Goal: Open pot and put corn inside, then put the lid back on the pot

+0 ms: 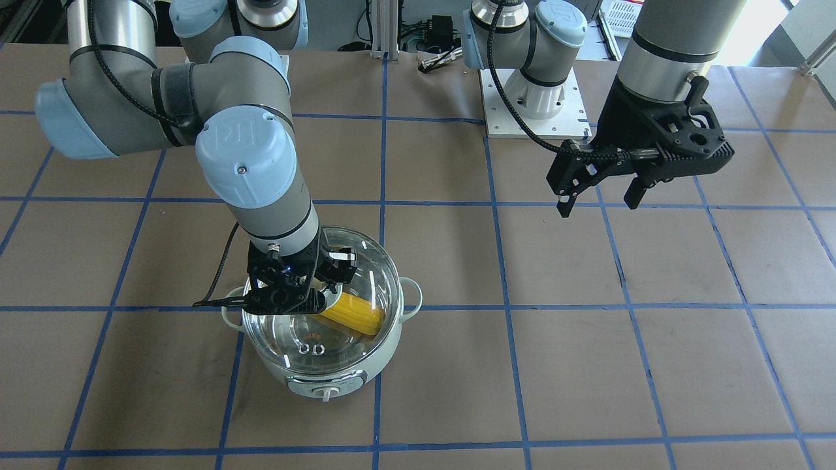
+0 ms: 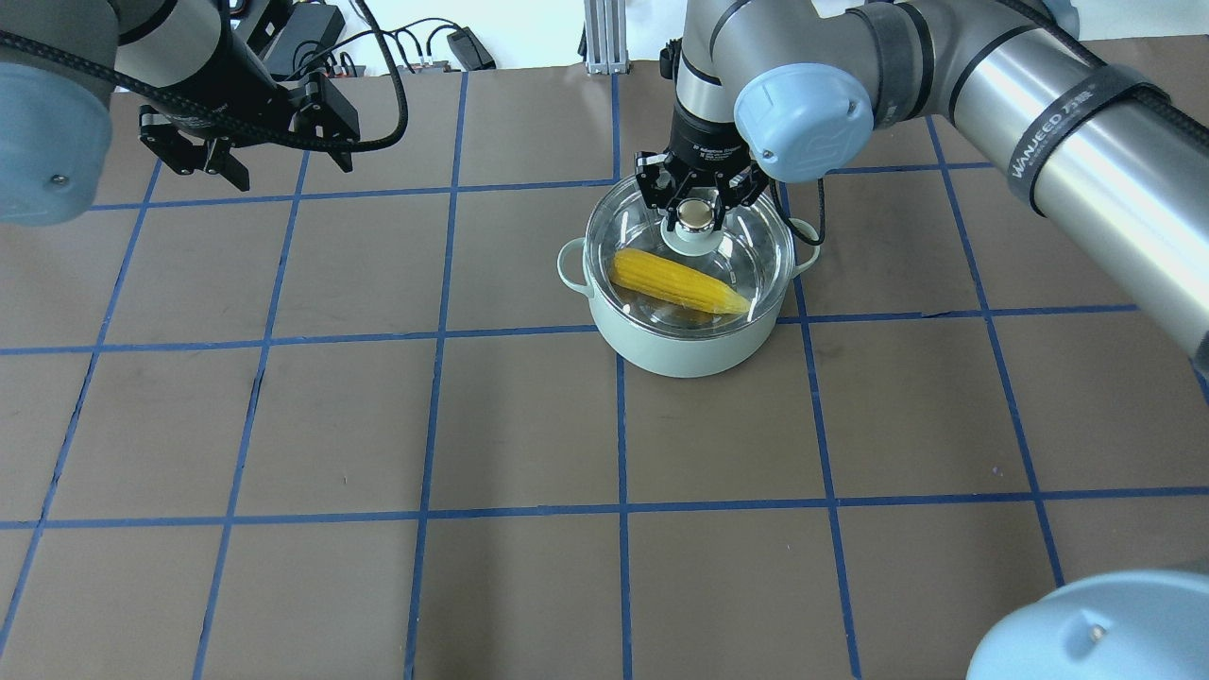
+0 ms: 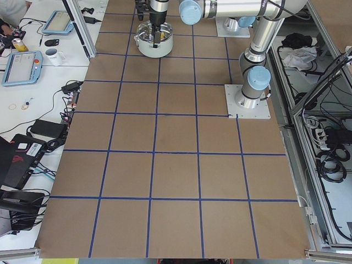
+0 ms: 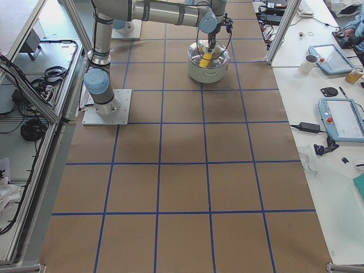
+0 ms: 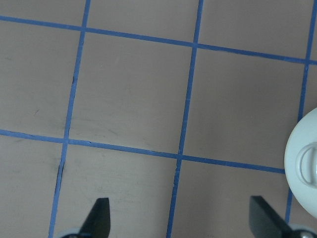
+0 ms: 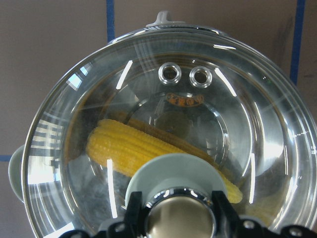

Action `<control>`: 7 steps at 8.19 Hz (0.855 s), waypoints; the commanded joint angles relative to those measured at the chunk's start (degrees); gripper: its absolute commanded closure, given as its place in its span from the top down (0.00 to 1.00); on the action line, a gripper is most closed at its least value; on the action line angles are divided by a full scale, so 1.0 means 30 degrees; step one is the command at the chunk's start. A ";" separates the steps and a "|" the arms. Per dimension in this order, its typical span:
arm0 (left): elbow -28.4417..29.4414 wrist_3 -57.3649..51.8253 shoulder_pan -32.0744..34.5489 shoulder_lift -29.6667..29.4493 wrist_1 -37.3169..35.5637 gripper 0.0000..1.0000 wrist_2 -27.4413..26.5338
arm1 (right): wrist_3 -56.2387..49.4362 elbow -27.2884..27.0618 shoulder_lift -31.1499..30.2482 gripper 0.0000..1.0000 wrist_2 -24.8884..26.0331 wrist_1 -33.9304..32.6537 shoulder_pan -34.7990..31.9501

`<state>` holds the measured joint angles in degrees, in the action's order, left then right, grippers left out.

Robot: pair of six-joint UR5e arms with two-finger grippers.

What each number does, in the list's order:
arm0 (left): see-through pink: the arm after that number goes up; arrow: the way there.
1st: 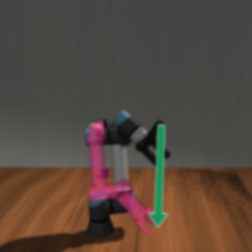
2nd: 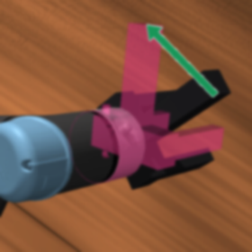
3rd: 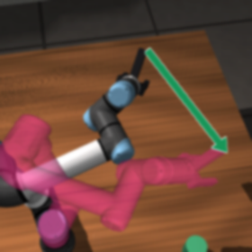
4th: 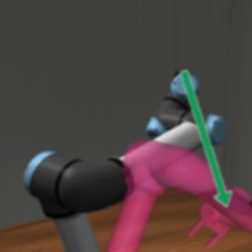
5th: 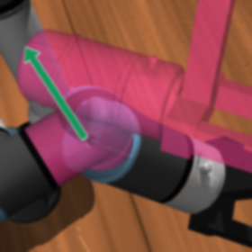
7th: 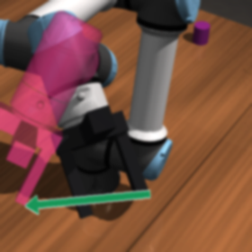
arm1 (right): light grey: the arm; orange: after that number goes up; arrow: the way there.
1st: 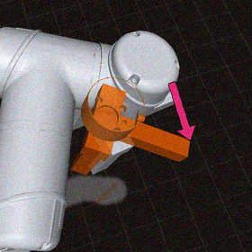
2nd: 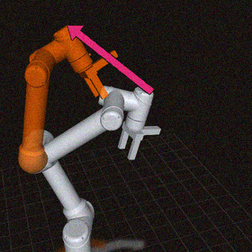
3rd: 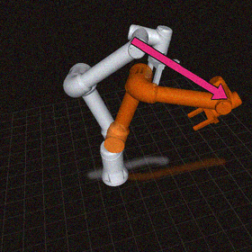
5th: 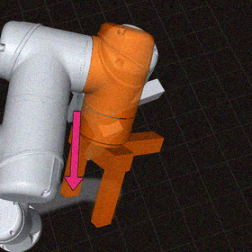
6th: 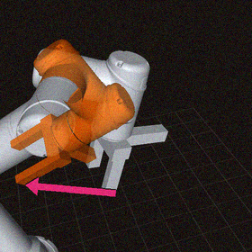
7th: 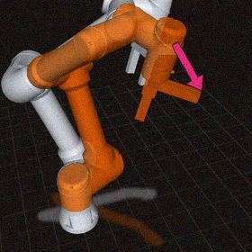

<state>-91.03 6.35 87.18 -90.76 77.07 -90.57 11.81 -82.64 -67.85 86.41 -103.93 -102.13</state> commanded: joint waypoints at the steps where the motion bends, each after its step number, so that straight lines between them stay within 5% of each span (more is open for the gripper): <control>1: 0.0021 0.0021 -0.0028 0.0048 0.0003 1.00 -0.0016 | -0.0009 -0.0139 -0.0029 0.24 0.0024 -0.0013 0.0000; 7: 0.0021 -0.0008 -0.0116 0.0048 0.0003 1.00 -0.0016 | 0.0195 -0.0168 -0.0029 0.76 0.0024 -0.0892 0.0000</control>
<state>-90.99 6.37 86.89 -90.66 77.07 -90.63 12.14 -83.06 -67.94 86.49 -106.34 -102.10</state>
